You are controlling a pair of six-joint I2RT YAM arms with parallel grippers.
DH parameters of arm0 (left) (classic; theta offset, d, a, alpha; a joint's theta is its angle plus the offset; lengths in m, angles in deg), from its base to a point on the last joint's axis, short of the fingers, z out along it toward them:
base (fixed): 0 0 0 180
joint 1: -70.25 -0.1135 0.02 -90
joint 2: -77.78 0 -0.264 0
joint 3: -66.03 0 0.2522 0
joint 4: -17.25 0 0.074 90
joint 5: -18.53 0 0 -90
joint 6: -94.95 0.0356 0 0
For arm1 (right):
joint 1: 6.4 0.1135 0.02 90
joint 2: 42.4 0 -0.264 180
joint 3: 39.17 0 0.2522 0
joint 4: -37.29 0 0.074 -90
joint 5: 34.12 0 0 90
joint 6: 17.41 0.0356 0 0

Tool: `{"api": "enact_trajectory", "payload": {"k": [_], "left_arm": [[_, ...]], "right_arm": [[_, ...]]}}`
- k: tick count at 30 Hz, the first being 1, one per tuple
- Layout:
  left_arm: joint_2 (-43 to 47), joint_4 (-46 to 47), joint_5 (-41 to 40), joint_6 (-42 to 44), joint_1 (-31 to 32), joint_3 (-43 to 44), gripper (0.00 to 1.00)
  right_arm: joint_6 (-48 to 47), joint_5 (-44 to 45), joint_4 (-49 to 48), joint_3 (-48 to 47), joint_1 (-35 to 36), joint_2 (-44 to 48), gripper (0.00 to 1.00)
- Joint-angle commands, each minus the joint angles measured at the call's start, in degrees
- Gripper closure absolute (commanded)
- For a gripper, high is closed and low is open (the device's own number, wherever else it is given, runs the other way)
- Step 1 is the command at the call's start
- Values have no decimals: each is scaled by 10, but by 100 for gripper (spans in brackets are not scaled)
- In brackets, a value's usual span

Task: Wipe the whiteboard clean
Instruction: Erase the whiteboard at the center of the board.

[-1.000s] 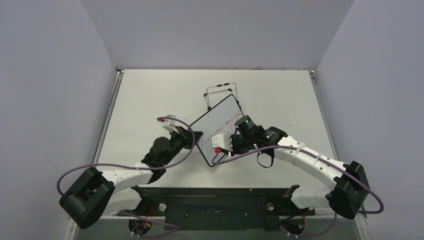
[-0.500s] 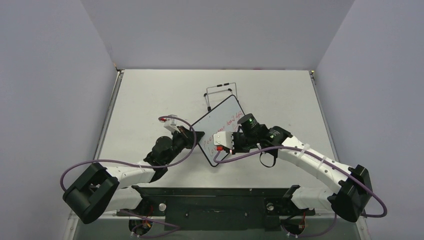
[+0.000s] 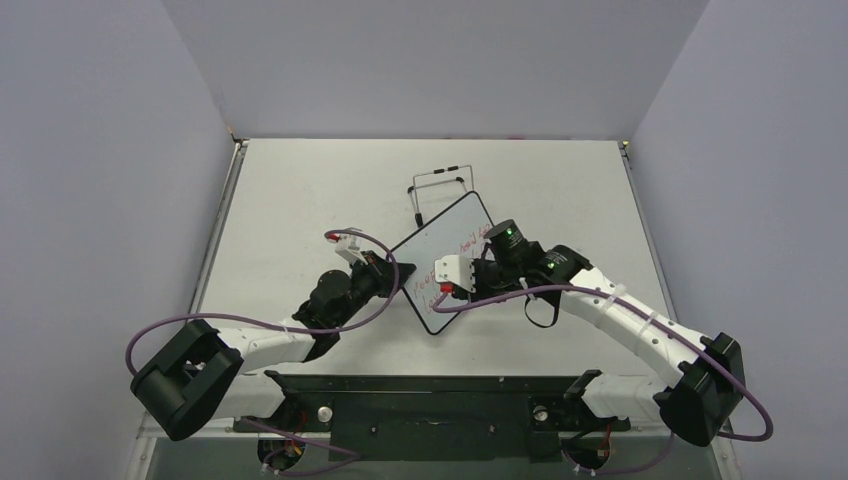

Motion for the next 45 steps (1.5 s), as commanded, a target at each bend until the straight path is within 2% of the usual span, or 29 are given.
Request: {"api": "enact_trajectory", "payload": {"k": [1, 11, 18, 21, 29, 37, 40, 45], "left_arm": [[10, 18, 15, -8, 7, 31, 100], [39, -18, 9, -24, 9, 23, 100], [60, -46, 2, -53, 9, 26, 100], [59, -47, 7, -58, 10, 32, 100], [52, -30, 20, -38, 15, 33, 100], [50, -18, 14, -30, 23, 31, 100], [53, -15, 12, -27, 23, 31, 100], [49, -3, 13, -26, 23, 31, 100]], "right_arm": [[-4, -6, -7, -4, 13, 23, 100], [87, 89, -98, -2, 63, 10, 100], [96, 176, -156, 2, 143, -26, 100], [107, 200, -172, -16, 157, -54, 100], [121, 171, -189, -28, 160, -107, 100], [187, 223, -221, -42, 143, -132, 100], [177, 180, -199, -35, 135, -128, 100], [100, 91, -108, -41, 161, -139, 100]]}}
